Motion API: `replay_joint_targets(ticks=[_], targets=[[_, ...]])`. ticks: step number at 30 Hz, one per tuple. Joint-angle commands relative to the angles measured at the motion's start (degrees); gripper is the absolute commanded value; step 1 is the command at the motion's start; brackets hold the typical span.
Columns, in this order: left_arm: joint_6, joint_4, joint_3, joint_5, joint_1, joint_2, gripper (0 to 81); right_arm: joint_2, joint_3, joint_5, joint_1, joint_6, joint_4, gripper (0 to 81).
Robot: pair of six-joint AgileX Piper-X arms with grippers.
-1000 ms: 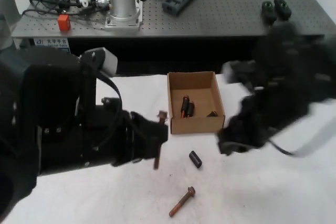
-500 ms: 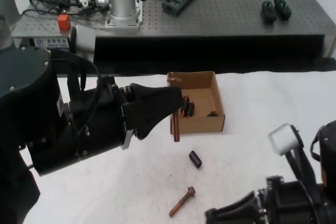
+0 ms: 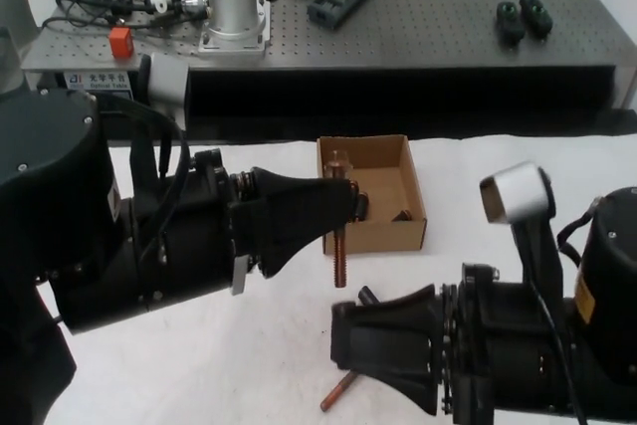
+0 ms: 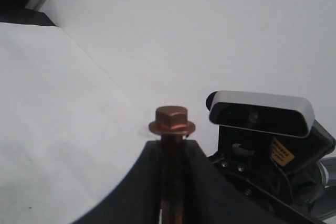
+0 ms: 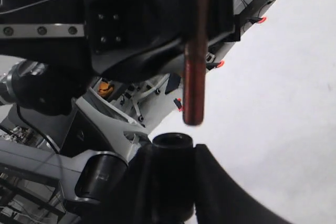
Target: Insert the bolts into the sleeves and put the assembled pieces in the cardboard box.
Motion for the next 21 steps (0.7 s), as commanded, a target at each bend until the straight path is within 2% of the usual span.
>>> replay_joint_targets(ticks=[1,14,21], targets=[[-0.3,-1.9,-0.1,3.1,-0.1,-0.7,0.7,0.3,-0.8,1.3,0.2,0.5,-1.2,1.4],[0.9,-1.9,-0.1,6.1,-0.1,-0.7,0.7,0.3,-0.8,2.5,0.2,0.5,-4.0,1.4],[1.3,-1.9,-0.1,7.2,-0.1,-0.7,0.2,0.3,-0.8,8.3,0.2,0.5,-5.9,1.4]])
